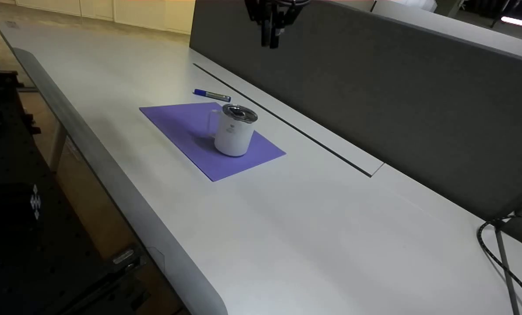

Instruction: Open the lid of the thermos cup

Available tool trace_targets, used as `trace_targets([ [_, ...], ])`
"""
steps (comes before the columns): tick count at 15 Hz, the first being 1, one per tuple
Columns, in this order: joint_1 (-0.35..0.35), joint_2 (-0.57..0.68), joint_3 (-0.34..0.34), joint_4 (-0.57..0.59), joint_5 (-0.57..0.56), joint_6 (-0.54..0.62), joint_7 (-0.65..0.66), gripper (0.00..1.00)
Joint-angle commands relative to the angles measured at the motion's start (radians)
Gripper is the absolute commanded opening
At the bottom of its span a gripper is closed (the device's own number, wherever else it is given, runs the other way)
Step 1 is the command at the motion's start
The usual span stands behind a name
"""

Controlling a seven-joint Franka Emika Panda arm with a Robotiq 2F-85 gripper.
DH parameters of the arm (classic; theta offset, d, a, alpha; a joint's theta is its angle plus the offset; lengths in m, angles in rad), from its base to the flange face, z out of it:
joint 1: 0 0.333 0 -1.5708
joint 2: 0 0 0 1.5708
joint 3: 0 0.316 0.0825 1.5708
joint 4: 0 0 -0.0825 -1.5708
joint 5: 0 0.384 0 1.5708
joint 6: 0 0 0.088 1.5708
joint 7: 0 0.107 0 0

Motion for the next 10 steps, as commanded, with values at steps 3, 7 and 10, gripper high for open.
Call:
trace_targets([
  [3, 0.001, 0.057, 0.017, 0.004, 0.01, -0.025, 0.023, 0.0],
  [7, 0.001, 0.072, 0.019, 0.005, 0.014, -0.025, 0.019, 0.0],
  [10, 0.001, 0.07, 0.019, 0.005, 0.014, -0.025, 0.019, 0.0],
])
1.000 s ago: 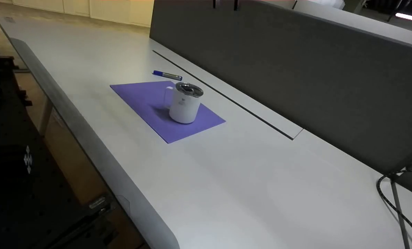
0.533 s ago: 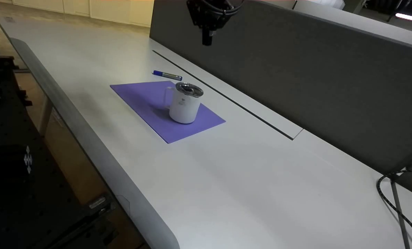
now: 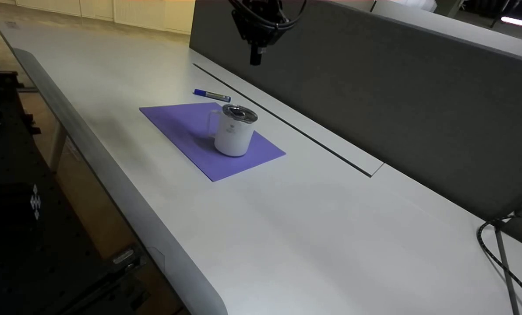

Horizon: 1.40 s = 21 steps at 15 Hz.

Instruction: Open the lid of the thermos cup

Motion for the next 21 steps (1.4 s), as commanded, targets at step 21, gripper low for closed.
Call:
trace_targets([
  [21, -0.008, 0.289, 0.004, 0.055, 0.218, 0.142, 0.072, 0.0],
])
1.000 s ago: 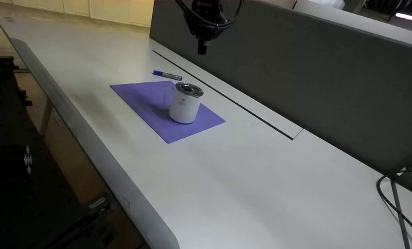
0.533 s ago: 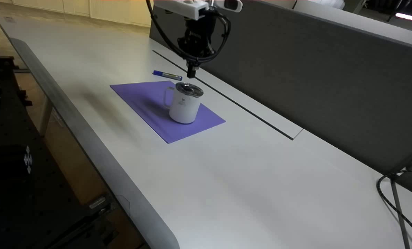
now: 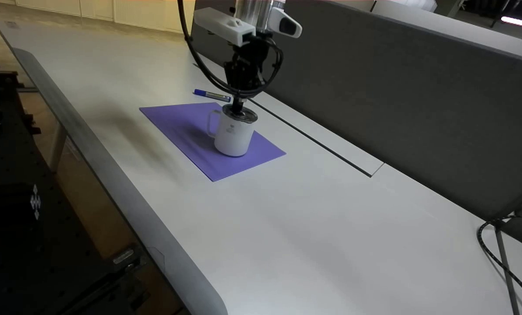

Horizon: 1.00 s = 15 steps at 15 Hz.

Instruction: Open the lid of the thermos cup

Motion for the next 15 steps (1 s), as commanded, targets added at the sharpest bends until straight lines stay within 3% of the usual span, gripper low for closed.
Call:
trace_targets([
  [1, 0.001, 0.019, -0.01, 0.027, -0.012, -0.021, 0.057, 0.0],
  [10, -0.005, 0.01, -0.053, 0.03, -0.039, -0.051, 0.09, 0.0],
  [15, -0.018, 0.029, -0.036, 0.042, -0.002, -0.046, 0.065, 0.0],
])
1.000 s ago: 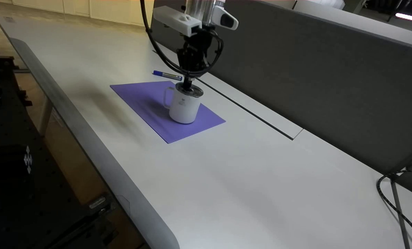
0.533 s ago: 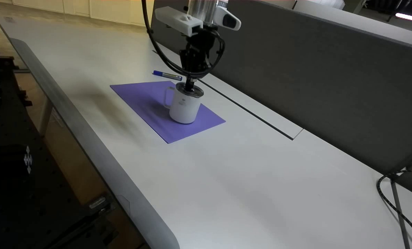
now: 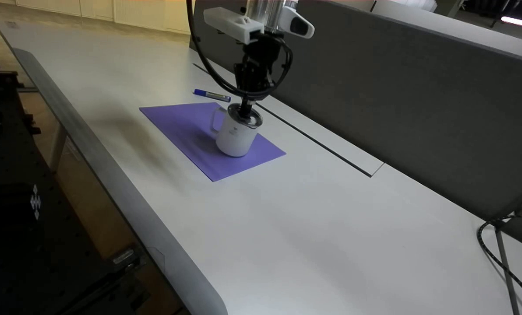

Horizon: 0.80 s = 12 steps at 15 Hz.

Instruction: Open the lid of the thermos cup

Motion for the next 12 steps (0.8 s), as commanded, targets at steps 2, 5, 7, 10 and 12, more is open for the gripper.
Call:
trace_targets([
  [2, -0.016, 0.042, 0.023, 0.017, 0.016, 0.01, 0.005, 0.0],
  [5, -0.01, 0.062, 0.041, 0.02, 0.021, 0.012, 0.006, 0.0],
  [7, -0.012, 0.062, 0.039, 0.023, 0.015, 0.004, 0.005, 0.0],
  [10, -0.018, 0.066, 0.039, 0.027, 0.02, -0.005, 0.001, 0.0],
  [12, -0.024, 0.057, 0.046, 0.032, 0.035, -0.017, -0.009, 0.0],
])
